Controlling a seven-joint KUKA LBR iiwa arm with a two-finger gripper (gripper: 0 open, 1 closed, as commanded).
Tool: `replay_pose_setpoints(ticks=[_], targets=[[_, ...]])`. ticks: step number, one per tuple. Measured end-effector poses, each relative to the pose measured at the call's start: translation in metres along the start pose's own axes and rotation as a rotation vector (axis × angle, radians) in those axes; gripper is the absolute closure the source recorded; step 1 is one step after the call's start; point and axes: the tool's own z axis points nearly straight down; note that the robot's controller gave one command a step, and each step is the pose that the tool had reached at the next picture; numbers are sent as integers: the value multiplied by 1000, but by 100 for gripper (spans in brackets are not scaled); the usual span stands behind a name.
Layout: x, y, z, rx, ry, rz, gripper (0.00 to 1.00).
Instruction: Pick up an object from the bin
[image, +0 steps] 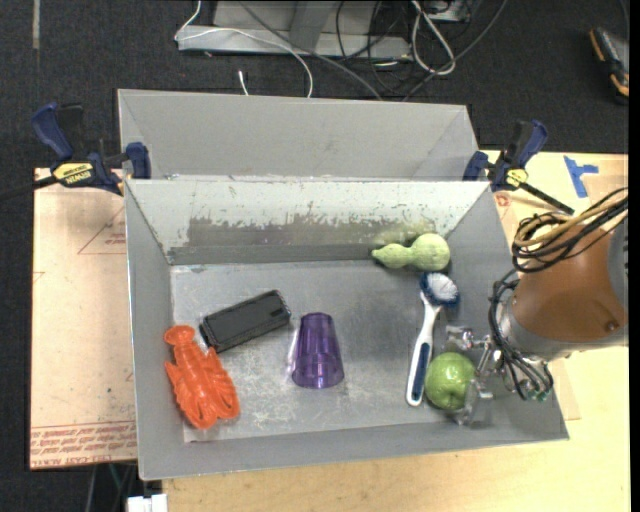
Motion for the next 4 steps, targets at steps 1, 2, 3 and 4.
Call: replay_pose_setpoints(ticks=[1, 2, 3, 4], targets=[[0, 17, 5, 5, -18, -99, 0], [-18, 26, 7, 1, -4, -412, 100], [-18, 26, 7, 2, -4, -412, 100], [-16, 28, -33, -4, 4, -411, 100]])
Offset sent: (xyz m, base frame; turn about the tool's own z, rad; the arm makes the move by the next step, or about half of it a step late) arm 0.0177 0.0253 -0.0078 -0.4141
